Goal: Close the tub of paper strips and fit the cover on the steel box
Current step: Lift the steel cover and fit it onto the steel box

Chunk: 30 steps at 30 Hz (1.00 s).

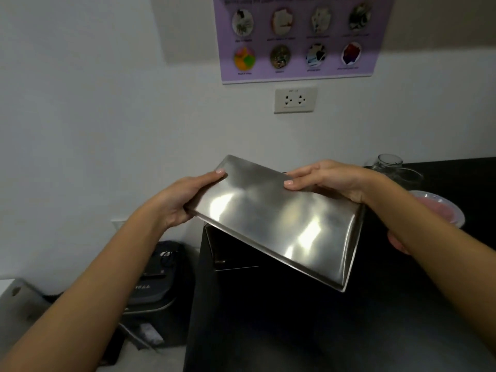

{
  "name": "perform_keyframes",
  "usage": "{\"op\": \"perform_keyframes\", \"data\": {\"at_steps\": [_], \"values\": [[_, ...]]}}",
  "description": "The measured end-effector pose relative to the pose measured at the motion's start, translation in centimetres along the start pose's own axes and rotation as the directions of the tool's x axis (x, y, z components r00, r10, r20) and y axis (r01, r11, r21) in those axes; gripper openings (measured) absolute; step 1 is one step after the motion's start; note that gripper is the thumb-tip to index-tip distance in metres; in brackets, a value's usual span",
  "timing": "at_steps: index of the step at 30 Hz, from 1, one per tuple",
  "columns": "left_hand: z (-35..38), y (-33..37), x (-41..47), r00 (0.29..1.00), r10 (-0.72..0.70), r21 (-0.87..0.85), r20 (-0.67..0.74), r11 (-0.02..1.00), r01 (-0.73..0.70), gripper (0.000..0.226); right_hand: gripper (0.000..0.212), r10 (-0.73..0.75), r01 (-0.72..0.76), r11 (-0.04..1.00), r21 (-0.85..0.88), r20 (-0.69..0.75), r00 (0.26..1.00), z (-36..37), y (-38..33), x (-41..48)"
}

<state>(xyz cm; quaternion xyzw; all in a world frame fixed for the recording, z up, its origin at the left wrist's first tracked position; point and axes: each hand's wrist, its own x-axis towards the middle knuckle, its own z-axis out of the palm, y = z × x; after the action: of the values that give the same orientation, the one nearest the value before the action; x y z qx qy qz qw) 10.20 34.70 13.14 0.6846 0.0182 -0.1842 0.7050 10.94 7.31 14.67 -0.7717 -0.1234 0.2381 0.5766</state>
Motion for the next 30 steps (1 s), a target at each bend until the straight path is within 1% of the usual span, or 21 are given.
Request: {"op": "perform_keyframes", "data": {"at_steps": [3, 6, 8, 10, 11, 13, 15, 16, 17, 18, 20, 21, 23, 25, 28, 30], "values": [[0.1, -0.3, 0.6, 1.000, 0.011, -0.065, -0.018, 0.998, -0.012, 0.019, 0.043, 0.023, -0.021, 0.998, -0.052, 0.039, 0.999, -0.6, -0.7, 0.4], [0.3, -0.5, 1.1, 0.997, 0.009, -0.145, -0.077, 0.989, -0.020, 0.026, 0.046, 0.049, -0.042, 0.994, -0.100, 0.073, 0.996, -1.2, -1.3, 0.8], [0.2, -0.6, 1.2, 0.993, 0.023, -0.202, -0.112, 0.978, -0.046, 0.032, 0.047, 0.034, -0.028, 0.991, -0.130, 0.044, 0.998, -2.3, -1.6, 0.9], [0.0, -0.9, 1.3, 0.987, 0.039, -0.261, -0.155, 0.962, -0.079, 0.032, 0.053, 0.024, -0.021, 0.991, -0.130, 0.018, 1.000, -3.8, -1.4, 0.7], [0.0, -1.0, 1.3, 0.983, 0.045, -0.281, -0.177, 0.955, -0.094, 0.027, 0.056, 0.031, -0.028, 0.996, -0.085, 0.027, 0.999, -4.5, -1.1, 0.5], [0.4, -1.2, 1.3, 0.974, 0.047, -0.314, -0.222, 0.942, -0.117, 0.017, 0.051, 0.013, -0.017, 0.991, 0.135, 0.035, 0.999, -5.5, -0.5, 0.1], [0.8, -1.3, 1.3, 0.965, 0.046, -0.352, -0.257, 0.926, -0.137, 0.013, 0.033, -0.033, 0.035, 0.926, 0.376, -0.011, 0.999, -5.6, 0.3, 0.0], [1.0, -1.3, 1.3, 0.960, 0.046, -0.364, -0.278, 0.919, -0.150, 0.012, 0.023, -0.043, 0.060, 0.888, 0.456, -0.047, 0.998, -5.3, 0.6, 0.0], [1.1, -1.4, 1.4, 0.952, 0.045, -0.372, -0.302, 0.914, -0.161, 0.012, 0.016, -0.039, 0.080, 0.862, 0.500, -0.092, 0.995, -4.9, 1.0, 0.0], [1.1, -1.5, 1.4, 0.943, 0.039, -0.378, -0.331, 0.910, -0.171, 0.011, 0.016, -0.023, 0.087, 0.858, 0.506, -0.132, 0.991, -4.3, 1.5, 0.1], [1.2, -1.6, 1.4, 0.917, 0.033, -0.360, -0.397, 0.914, -0.188, 0.011, 0.025, 0.025, 0.078, 0.887, 0.455, -0.215, 0.976, -3.0, 2.5, 0.6], [1.3, -1.6, 1.4, 0.902, 0.039, -0.335, -0.430, 0.921, -0.200, 0.012, 0.031, 0.049, 0.078, 0.903, 0.422, -0.280, 0.959, -2.5, 2.8, 0.8], [1.7, -1.6, 1.5, 0.865, 0.085, -0.248, -0.494, 0.940, -0.234, 0.013, 0.030, 0.052, 0.102, 0.931, 0.349, -0.405, 0.913, -1.8, 3.3, 1.0], [2.2, -1.6, 1.7, 0.833, 0.161, -0.120, -0.530, 0.958, -0.261, 0.017, 0.028, 0.006, 0.123, 0.965, 0.233, -0.487, 0.873, -1.5, 3.3, 1.0], [2.8, -2.1, 1.9, 0.801, 0.238, 0.035, -0.549, 0.964, -0.263, 0.024, 0.034, -0.098, 0.131, 0.991, 0.009, -0.612, 0.785, -1.3, 3.1, 1.3], [3.0, -2.5, 2.0, 0.787, 0.277, 0.131, -0.552, 0.960, -0.246, 0.028, 0.037, -0.107, 0.132, 0.991, -0.008, -0.641, 0.760, -1.2, 2.9, 1.5]]}}
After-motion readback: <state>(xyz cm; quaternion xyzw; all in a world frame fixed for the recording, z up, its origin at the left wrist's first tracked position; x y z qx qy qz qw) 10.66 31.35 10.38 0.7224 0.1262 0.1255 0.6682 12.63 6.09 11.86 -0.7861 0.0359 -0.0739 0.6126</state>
